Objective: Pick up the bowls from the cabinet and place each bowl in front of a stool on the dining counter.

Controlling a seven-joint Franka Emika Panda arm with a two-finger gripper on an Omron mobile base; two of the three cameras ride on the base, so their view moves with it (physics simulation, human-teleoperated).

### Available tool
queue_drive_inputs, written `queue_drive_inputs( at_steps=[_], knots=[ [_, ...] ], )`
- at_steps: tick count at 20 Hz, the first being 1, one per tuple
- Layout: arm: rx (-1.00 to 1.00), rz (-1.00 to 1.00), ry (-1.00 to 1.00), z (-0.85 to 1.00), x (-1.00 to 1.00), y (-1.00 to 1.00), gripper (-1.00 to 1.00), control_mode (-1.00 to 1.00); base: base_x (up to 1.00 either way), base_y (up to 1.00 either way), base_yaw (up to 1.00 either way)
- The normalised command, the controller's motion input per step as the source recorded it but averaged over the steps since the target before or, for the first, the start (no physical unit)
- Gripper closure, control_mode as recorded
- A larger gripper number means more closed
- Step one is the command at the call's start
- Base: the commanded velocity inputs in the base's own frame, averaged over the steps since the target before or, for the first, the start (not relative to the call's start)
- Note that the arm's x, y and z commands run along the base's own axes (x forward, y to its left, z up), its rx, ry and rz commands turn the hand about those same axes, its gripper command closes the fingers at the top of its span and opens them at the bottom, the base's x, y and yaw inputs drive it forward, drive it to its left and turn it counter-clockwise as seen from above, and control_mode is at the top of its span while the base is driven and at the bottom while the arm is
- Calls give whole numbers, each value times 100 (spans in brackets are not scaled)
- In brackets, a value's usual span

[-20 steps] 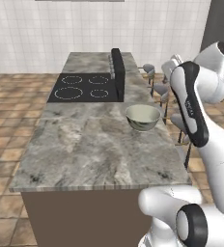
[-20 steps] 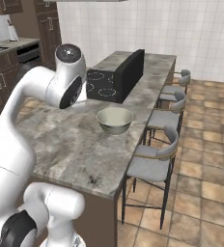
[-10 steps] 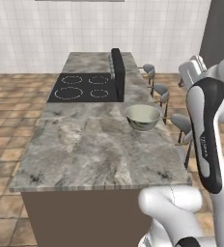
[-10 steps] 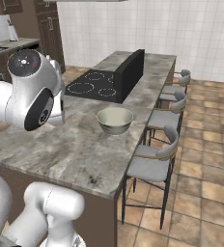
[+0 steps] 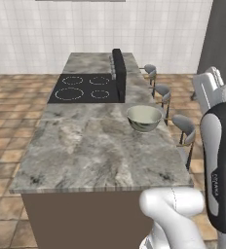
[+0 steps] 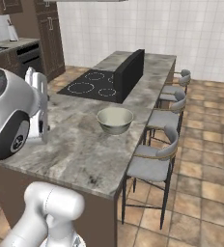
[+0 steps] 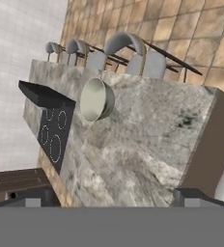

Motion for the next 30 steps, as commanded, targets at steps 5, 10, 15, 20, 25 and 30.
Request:
queue_drive_inputs(
  at_steps=[5,10,15,20,25,30],
  knots=[
    [0,0,0,0,-11,19,-100,100,-7,31,0],
    [0,0,0,0,0,0,-100,100,-22,100,14],
    [0,0,0,0,0,0,-100,100,-39,100,38],
    [0,0,0,0,0,0,-100,100,-49,99,72],
    [0,0,0,0,0,0,-100,100,-33,59,99],
    [0,0,0,0,0,0,-100,100,31,40,82]
  ],
)
